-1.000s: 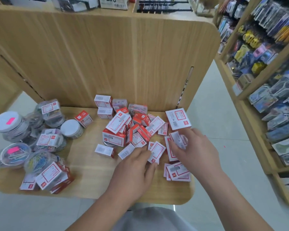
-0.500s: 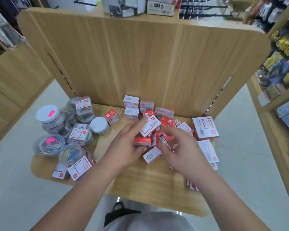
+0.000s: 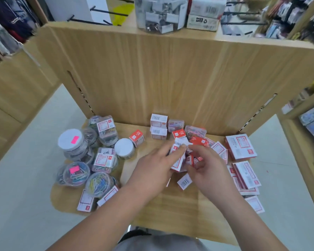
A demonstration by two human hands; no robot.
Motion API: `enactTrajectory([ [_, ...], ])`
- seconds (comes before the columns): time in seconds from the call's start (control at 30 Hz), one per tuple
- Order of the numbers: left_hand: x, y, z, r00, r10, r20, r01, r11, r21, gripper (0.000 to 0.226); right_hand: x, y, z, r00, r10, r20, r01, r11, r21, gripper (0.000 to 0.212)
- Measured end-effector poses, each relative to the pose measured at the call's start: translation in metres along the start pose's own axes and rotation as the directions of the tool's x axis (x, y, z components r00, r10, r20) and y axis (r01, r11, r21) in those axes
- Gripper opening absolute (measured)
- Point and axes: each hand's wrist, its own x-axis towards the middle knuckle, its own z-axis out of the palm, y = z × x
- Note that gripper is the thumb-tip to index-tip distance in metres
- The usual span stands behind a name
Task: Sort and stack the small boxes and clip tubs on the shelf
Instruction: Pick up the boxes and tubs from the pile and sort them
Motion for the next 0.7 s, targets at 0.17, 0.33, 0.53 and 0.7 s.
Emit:
enactTrajectory([
  [0.17,-0.014,-0.019,-0.005,1.000,0.008,-0.023,-0.010,0.997,-0.074,0.080,-0.002,-0.012,0.004,0.995,0.099,-0.031,-0.101,0.990,-0.098,0.050],
  [0.33,-0.026,-0.024,-0.016,0.994,-0.029,-0.102,0.006,0.976,-0.217,0.067,-0.004,-0.021,-0.001,0.990,0.125,-0.069,-0.137,0.970,-0.199,0.043],
  [0.53,-0.046,-0.038,-0.062,0.936,-0.163,-0.312,0.068,0.953,-0.297,0.045,0.002,-0.064,-0.012,0.967,-0.118,-0.225,0.092,0.988,-0.124,0.025],
  [0.7,-0.061,-0.082,-0.095,0.896,-0.300,-0.328,0.264,0.953,-0.150,0.036,0.022,-0.090,0.031,0.994,0.107,-0.014,-0.099,0.957,0.273,0.015],
])
